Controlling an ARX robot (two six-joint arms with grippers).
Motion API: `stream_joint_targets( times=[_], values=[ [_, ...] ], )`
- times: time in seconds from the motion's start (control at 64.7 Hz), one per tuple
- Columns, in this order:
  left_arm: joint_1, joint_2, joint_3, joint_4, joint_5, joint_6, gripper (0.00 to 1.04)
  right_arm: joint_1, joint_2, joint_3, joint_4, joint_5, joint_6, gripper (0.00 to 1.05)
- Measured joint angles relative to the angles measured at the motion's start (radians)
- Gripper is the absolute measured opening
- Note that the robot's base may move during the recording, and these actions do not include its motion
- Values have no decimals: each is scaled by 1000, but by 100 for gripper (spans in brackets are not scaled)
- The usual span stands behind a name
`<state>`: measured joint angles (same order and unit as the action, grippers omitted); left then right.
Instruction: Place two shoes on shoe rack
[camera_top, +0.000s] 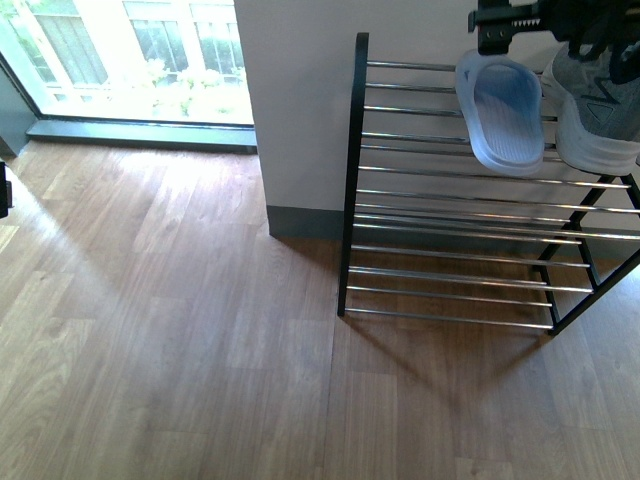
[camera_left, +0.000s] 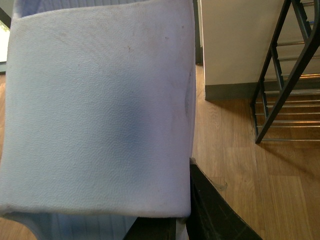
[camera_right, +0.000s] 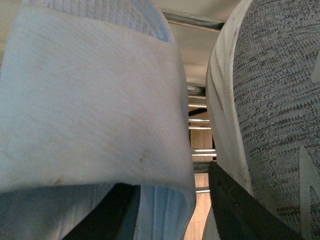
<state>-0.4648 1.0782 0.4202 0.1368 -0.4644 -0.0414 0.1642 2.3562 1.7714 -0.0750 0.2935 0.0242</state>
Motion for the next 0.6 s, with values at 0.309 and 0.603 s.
stream_joint_targets(
  times=[0.309, 0.603],
  values=[
    [0, 0, 0, 0, 0, 0, 2, 25, -398, -505, 365, -167, 38, 96],
    [0, 0, 0, 0, 0, 0, 2, 6, -824, -1010, 649, -319, 98, 96]
  ],
)
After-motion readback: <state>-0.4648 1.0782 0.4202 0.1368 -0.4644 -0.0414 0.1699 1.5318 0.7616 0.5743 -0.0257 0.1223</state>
